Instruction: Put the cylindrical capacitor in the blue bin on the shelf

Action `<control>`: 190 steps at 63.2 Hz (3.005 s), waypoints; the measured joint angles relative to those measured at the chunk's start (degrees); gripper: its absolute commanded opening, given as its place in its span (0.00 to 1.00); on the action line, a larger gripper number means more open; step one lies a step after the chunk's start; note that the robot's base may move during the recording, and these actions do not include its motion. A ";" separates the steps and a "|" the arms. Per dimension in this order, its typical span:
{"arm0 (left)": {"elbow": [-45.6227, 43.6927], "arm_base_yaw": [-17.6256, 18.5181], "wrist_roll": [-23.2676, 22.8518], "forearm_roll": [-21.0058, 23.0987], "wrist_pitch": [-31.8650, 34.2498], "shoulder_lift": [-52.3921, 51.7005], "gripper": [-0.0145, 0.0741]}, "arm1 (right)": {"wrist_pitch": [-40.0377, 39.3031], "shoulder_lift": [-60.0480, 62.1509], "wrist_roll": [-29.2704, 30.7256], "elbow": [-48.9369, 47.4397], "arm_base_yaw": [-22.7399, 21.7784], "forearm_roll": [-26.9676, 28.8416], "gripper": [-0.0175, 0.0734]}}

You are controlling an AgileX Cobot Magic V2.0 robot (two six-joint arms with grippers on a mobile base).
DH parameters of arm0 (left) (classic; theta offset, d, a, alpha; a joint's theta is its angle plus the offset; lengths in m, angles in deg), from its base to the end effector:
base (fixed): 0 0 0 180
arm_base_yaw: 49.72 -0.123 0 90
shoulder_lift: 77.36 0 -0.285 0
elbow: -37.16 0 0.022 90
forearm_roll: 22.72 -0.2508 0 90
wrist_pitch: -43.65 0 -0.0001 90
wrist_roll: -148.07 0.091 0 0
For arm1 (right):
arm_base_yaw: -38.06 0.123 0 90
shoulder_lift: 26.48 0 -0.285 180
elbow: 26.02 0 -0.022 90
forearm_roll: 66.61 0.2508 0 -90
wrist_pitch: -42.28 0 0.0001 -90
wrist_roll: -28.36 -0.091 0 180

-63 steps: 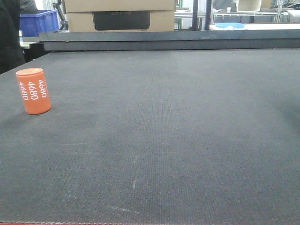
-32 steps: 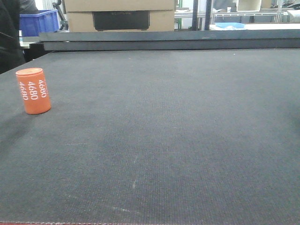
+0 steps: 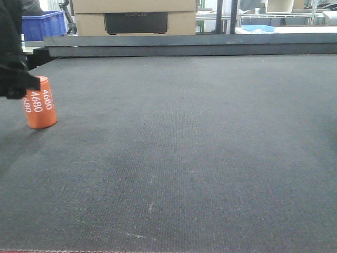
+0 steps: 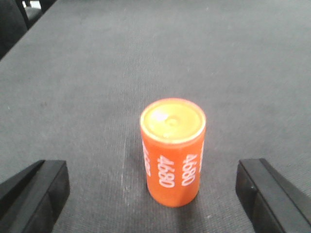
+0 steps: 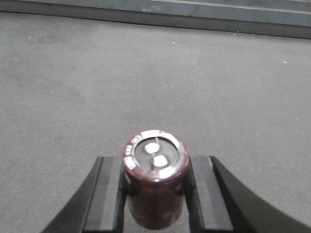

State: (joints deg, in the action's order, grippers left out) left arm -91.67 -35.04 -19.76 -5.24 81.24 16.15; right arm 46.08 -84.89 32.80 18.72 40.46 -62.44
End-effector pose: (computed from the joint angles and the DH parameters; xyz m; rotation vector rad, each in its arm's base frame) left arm 0.2608 -0.0511 0.1872 0.0858 1.8843 -0.0230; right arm 0.1868 0.0083 0.3035 -0.0470 1.8660 0.0301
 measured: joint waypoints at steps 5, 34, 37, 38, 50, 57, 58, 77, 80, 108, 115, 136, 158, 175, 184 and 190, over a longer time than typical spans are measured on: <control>-1.25 0.00 -0.22 0.00 0.49 2.32 0.84 | -0.11 0.00 0.00 0.00 0.00 0.00 0.01; -9.60 0.00 -3.61 -0.10 2.26 13.36 0.84 | -0.78 0.00 0.00 0.00 0.00 0.00 0.01; -9.84 0.00 -4.54 -0.10 3.04 14.16 0.84 | -0.78 0.00 0.00 0.00 0.00 0.00 0.01; -9.84 0.00 -4.84 -0.10 3.32 14.41 0.84 | -0.78 0.00 0.00 0.00 0.00 0.00 0.01; -9.92 0.00 -7.73 -0.10 6.56 17.26 0.84 | -0.78 0.00 0.00 0.00 0.00 0.00 0.01; -9.92 0.00 -7.95 -0.10 7.69 18.11 0.82 | -0.78 0.00 0.00 0.00 0.00 0.00 0.01; -9.92 0.00 -7.95 -0.10 7.72 18.13 0.81 | -0.78 0.00 0.00 0.00 0.00 0.00 0.01; -9.92 0.00 -7.95 -0.31 9.78 18.13 0.12 | -0.80 0.00 0.00 0.00 0.00 0.00 0.01; -9.92 0.00 -7.95 -0.31 9.78 18.13 0.04 | -0.80 0.00 0.00 0.00 0.00 0.00 0.01; -16.67 0.00 -7.95 -8.05 -17.22 -2.71 0.04 | 10.63 0.00 0.00 -6.27 0.00 0.00 0.01; -24.13 0.00 -7.81 -12.05 -31.01 -9.66 0.04 | 16.48 0.00 0.00 -11.87 0.00 0.00 0.01; -40.83 0.02 -7.81 -16.39 -66.16 -21.89 0.04 | 33.24 0.00 0.00 -27.05 0.00 2.28 0.01; -42.30 0.02 -14.65 -24.94 -87.43 -35.42 0.04 | 40.50 1.97 2.50 -29.24 1.51 10.47 0.01; -42.30 0.02 -17.45 -25.74 -92.58 -41.37 0.04 | 43.25 3.08 3.88 -29.24 4.77 11.07 0.01; -42.30 0.02 -18.10 -25.74 -93.60 -41.35 0.04 | 43.47 3.43 4.14 -29.24 5.02 11.09 0.01; -42.30 0.02 -18.20 -25.74 -93.83 -41.35 0.04 | 43.47 3.43 4.27 -29.24 5.02 11.09 0.01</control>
State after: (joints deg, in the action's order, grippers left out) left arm -133.96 -35.02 -37.96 -30.98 -12.59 -25.20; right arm 89.55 -81.46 37.07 -10.52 45.48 -51.35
